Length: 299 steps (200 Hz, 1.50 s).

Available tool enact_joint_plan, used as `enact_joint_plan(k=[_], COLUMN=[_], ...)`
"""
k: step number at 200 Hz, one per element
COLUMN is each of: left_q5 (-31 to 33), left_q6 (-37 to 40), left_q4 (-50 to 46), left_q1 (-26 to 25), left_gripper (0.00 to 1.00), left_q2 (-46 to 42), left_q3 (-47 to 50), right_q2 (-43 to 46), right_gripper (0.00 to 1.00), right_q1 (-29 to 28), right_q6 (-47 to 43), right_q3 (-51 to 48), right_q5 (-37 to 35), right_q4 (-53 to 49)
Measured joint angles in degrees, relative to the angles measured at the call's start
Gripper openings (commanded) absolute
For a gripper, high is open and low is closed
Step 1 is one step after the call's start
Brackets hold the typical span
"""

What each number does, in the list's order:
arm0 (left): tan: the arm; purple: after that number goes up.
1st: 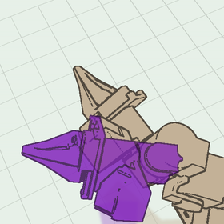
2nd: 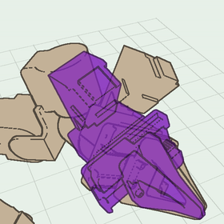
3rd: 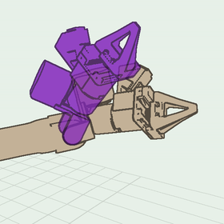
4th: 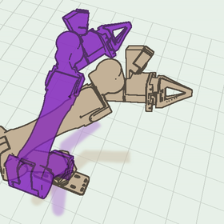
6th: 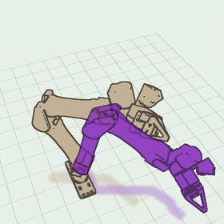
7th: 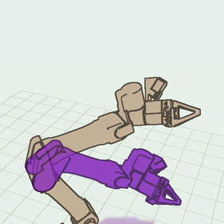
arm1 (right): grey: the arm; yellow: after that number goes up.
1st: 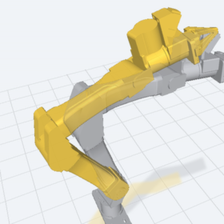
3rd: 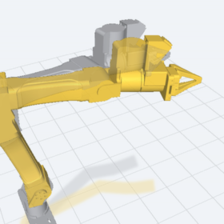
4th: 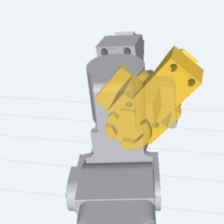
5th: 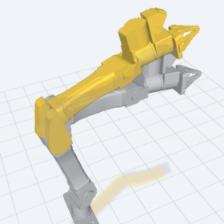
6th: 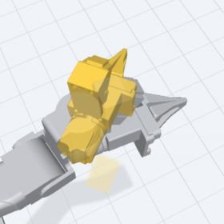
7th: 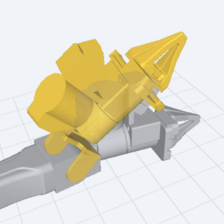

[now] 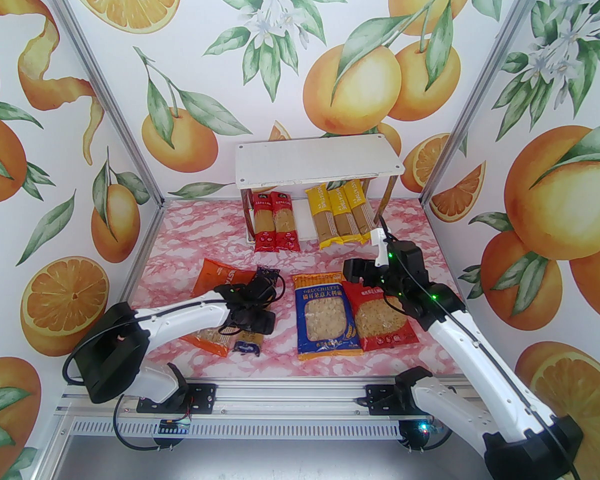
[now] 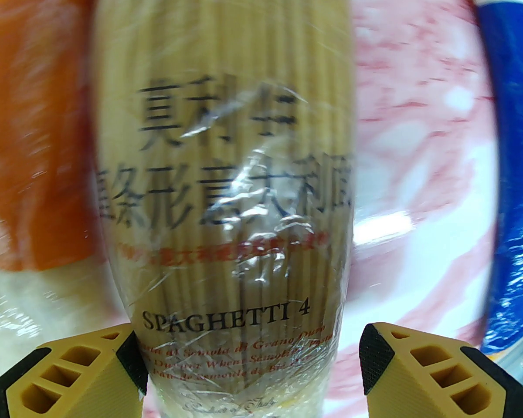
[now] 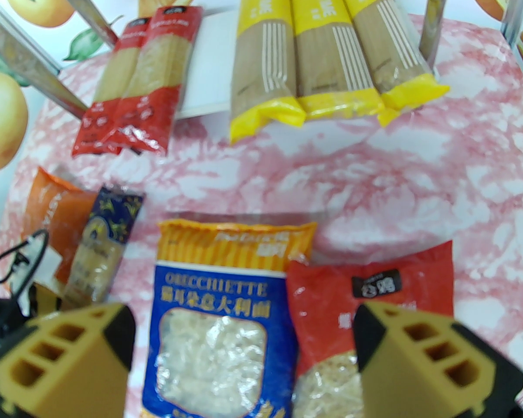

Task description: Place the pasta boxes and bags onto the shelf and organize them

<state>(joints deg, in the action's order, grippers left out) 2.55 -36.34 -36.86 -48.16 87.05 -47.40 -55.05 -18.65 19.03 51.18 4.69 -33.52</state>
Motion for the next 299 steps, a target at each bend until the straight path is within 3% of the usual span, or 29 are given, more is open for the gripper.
enact_joint_plan(k=[44,57,76,101,110,111,194,254,299], left_q5=[-0.3,-0.1,0.6,0.5,0.5,0.5,-1.2,-10.4,-21.6], left_q6=[-0.4,-0.4,-0.3,-0.6,-0.6,-0.7,-0.4,3.3,3.9], left_q4=[1.1,1.0,0.7,0.8,0.9,0.9,3.1,-7.1,-10.0], left_q1=[-0.7,-0.8,-0.8,-0.8,-0.8,-0.8,-0.7,-1.1,-1.2], left_gripper=[0.82,0.78,0.51,0.30,0.09,0.00,0.00,0.00,0.00], left_q2=[3.0,3.3,3.9,4.0,3.9,3.9,-1.6,-8.4,-14.0], left_q3=[-0.9,-1.2,-1.4,-2.1,-2.6,-2.6,-0.8,-2.0,-7.1], right_q2=[0.0,0.0,0.0,0.1,0.3,0.3,1.6,1.6,1.6], right_gripper=[0.87,0.87,0.87,0.87,0.87,0.87,0.87,0.87,0.87], right_q1=[0.2,0.4,0.5,0.5,0.5,0.5,0.7,0.7,0.7], right_q6=[-0.2,-0.4,-0.5,-0.5,-0.5,-0.5,-0.5,-0.4,-0.4], right_q3=[0.0,0.0,0.0,0.0,0.0,0.0,0.0,0.0,0.1], right_q5=[0.0,0.0,0.0,0.0,0.0,0.0,-0.2,-0.5,-1.4], right_q4=[-0.3,-0.4,-0.6,-0.8,-0.9,-0.9,-1.2,-1.4,-1.5])
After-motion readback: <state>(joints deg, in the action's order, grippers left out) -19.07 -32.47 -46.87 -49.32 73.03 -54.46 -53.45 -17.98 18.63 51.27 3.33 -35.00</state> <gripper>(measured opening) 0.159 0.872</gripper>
